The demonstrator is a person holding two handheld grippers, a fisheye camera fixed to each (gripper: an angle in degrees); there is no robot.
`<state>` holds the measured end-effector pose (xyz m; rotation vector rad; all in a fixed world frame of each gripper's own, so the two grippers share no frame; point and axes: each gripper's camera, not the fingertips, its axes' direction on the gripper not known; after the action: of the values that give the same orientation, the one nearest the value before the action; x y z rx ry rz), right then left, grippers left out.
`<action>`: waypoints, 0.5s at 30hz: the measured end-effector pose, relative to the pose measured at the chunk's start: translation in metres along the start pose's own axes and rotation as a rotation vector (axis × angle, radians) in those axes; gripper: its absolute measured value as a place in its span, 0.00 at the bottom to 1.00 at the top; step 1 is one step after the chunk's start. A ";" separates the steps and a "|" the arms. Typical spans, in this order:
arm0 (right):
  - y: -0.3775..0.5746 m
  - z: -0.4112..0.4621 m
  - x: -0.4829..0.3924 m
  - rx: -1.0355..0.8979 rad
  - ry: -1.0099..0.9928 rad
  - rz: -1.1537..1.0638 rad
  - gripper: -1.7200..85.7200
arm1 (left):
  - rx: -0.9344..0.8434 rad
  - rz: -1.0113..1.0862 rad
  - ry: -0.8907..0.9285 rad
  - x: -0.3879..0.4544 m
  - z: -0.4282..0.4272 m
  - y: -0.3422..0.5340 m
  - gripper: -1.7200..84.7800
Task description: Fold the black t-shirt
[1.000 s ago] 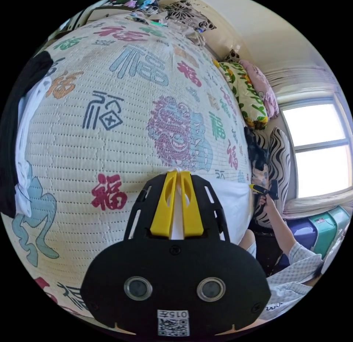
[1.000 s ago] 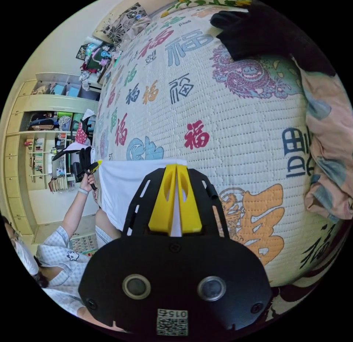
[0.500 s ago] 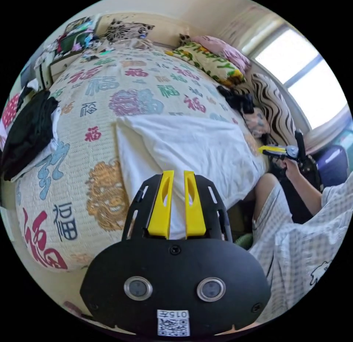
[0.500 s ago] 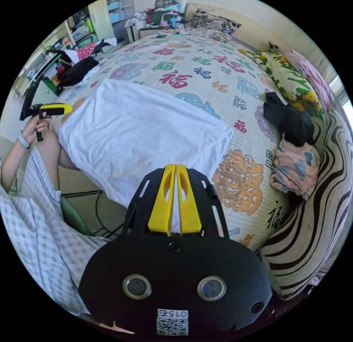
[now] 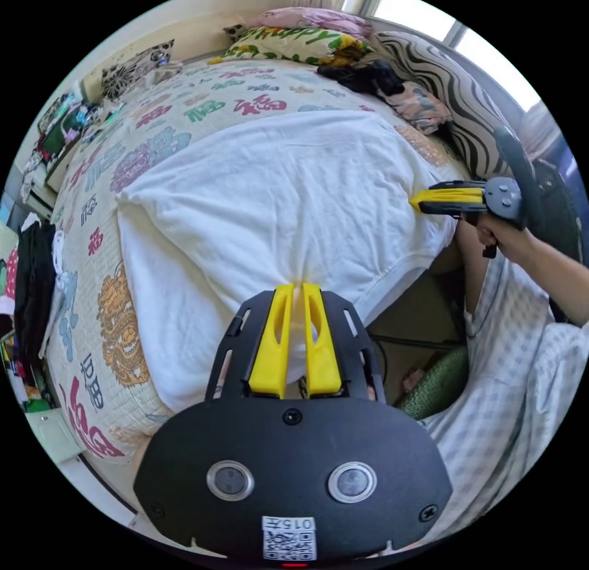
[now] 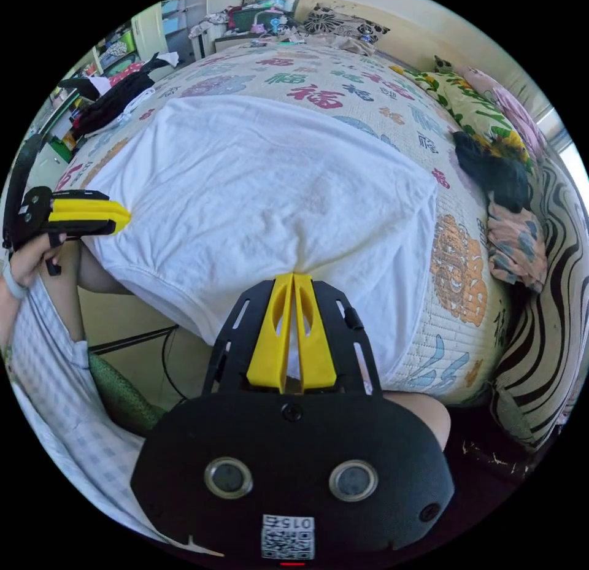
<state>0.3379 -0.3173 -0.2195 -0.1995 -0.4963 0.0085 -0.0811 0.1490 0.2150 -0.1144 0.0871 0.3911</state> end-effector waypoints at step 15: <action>-0.027 0.023 -0.023 -0.005 -0.204 -0.002 0.01 | 0.036 -0.267 -0.122 -0.029 -0.053 0.069 0.05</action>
<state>0.3054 -0.3407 -0.2050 -0.2043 -0.6995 0.0263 -0.1378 0.1945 0.1590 -0.0651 -0.0418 0.1294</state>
